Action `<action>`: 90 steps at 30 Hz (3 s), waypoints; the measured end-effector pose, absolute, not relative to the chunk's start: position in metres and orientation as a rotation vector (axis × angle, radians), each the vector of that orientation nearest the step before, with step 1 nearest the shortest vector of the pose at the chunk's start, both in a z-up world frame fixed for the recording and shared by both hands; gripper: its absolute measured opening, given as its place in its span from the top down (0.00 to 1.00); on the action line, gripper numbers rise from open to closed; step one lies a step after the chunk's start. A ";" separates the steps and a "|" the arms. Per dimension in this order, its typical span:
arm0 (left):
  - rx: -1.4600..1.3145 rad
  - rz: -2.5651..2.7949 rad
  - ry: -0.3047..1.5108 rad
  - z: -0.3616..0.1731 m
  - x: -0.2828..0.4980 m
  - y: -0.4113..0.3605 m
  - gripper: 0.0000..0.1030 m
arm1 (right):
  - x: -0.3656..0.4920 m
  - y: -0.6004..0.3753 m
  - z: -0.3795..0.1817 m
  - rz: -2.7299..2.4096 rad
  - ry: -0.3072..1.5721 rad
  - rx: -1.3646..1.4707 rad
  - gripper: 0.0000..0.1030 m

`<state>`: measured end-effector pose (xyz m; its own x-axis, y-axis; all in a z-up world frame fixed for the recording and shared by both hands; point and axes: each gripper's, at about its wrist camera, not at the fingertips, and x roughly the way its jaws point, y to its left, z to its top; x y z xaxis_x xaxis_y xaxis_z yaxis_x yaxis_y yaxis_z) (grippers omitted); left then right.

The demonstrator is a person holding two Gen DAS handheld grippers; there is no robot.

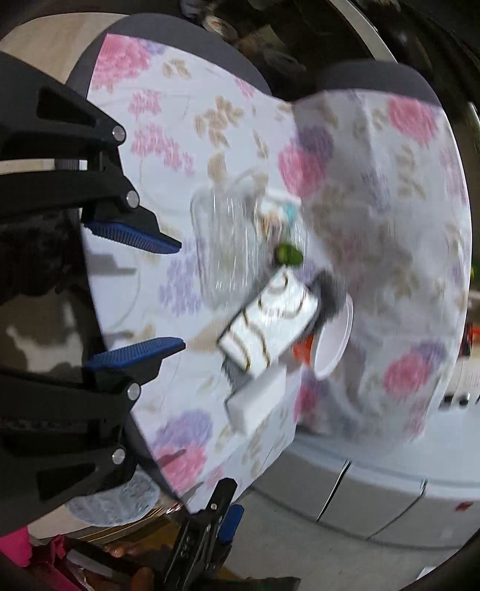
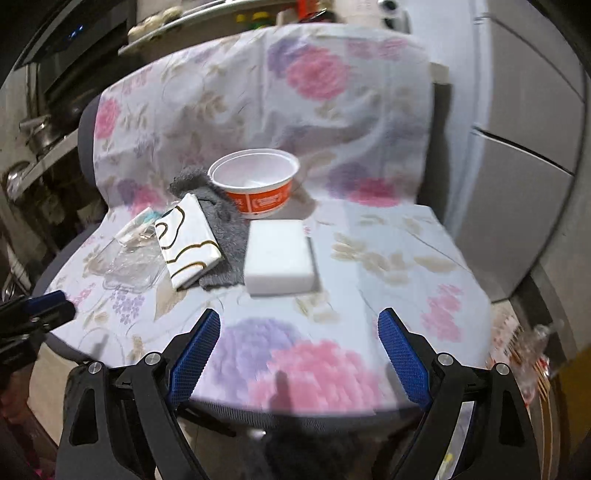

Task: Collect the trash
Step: 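Return both tools to the chair and grasp the white sponge with the right tool, then grasp the white-and-gold wrapper with the left tool, then drop the wrapper into the bin with the left tool while the right tool drops the sponge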

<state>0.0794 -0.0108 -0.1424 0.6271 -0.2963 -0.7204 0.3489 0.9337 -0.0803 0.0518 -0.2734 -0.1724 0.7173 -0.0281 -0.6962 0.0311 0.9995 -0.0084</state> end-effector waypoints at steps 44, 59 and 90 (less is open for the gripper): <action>0.054 -0.399 0.830 -0.158 0.130 -0.078 0.43 | 0.056 -0.301 -0.156 -0.057 0.661 0.042 0.41; 0.306 -0.216 0.818 -0.207 0.169 -0.187 0.43 | 0.046 -0.325 -0.162 -0.075 0.652 0.085 0.39; -0.039 -0.587 0.653 -0.101 0.077 -0.068 1.00 | 0.022 -0.292 -0.151 -0.020 0.655 0.083 0.39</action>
<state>0.0766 -0.0682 -0.1011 0.6388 -0.5264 -0.5610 0.5024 0.8377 -0.2141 0.0218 -0.2921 -0.1510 0.7932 0.0080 -0.6090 0.0447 0.9965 0.0713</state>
